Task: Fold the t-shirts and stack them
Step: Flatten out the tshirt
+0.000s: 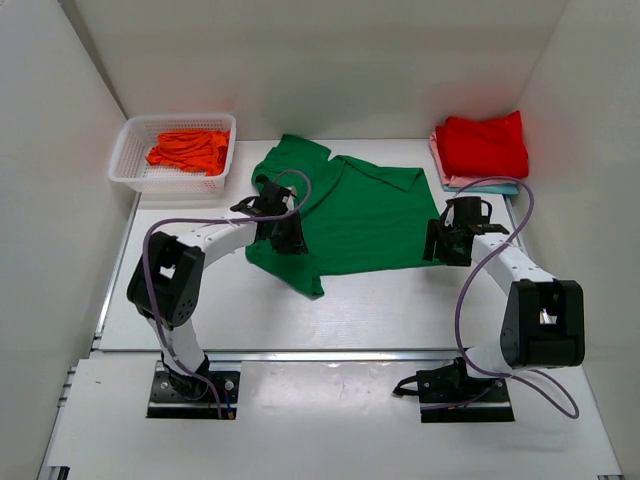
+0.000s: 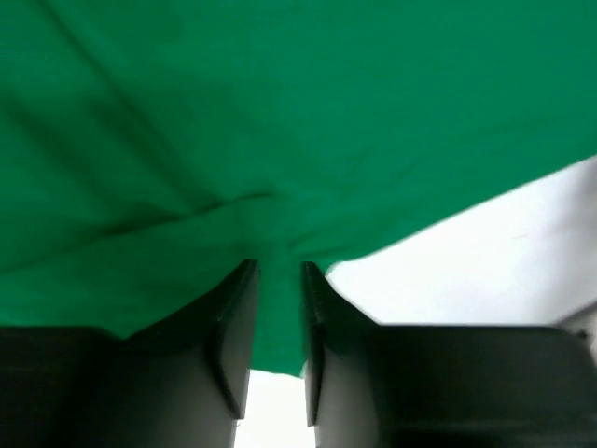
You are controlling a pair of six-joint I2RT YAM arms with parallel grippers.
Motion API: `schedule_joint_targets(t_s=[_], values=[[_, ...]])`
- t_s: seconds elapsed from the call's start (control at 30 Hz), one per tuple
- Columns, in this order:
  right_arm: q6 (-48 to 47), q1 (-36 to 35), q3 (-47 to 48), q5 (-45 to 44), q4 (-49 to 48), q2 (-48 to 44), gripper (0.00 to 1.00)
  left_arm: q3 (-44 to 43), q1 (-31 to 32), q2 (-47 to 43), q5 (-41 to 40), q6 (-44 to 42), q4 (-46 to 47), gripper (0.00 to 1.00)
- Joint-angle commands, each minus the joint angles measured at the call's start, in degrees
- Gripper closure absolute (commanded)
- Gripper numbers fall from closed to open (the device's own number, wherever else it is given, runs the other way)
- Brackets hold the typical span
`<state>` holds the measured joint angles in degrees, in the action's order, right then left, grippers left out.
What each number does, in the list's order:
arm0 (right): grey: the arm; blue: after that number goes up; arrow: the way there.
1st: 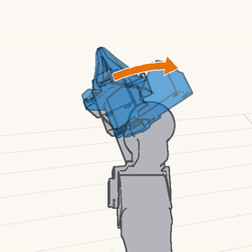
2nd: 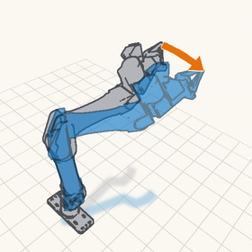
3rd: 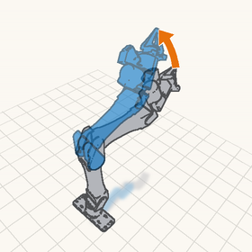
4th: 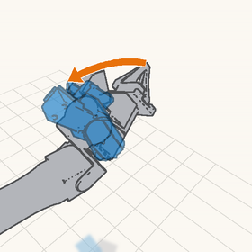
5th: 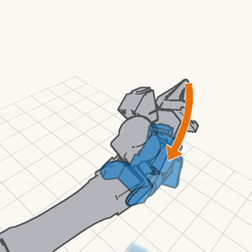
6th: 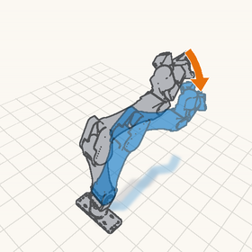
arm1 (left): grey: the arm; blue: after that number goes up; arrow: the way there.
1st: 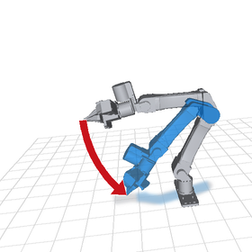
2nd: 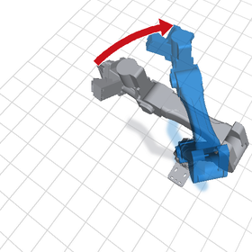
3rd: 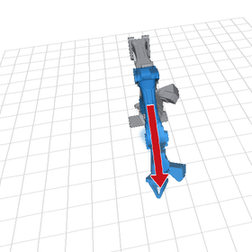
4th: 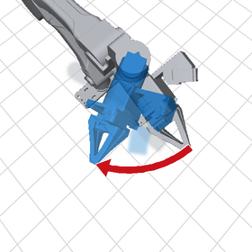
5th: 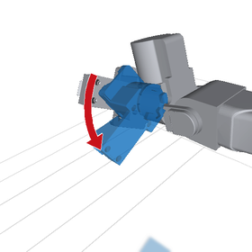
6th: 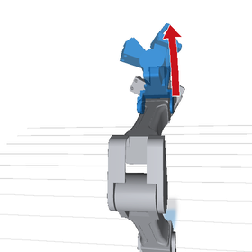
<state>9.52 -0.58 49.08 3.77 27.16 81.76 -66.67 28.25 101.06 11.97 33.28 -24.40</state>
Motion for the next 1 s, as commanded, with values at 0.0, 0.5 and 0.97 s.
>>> schedule_joint_targets(t_s=[0.0, 0.5, 0.97], values=[[1.03, 0.49, -1.0, 1.06, -2.46, -1.78, 0.39, -2.67, 1.71, 1.24, -4.14, -0.49, -1.88, 0.67], [1.29, 1.81, -2.32, 1.77, -4.39, -1.6, 0.39, -4.95, 4.71, 6.96, -8.36, 0.73, -2.32, 0.57], [2.61, 5.68, -1.53, -0.07, -5.62, -0.29, 0.35, -8.65, 6.47, 9.6, -11.35, -1.2, -6.89, 1.0]])
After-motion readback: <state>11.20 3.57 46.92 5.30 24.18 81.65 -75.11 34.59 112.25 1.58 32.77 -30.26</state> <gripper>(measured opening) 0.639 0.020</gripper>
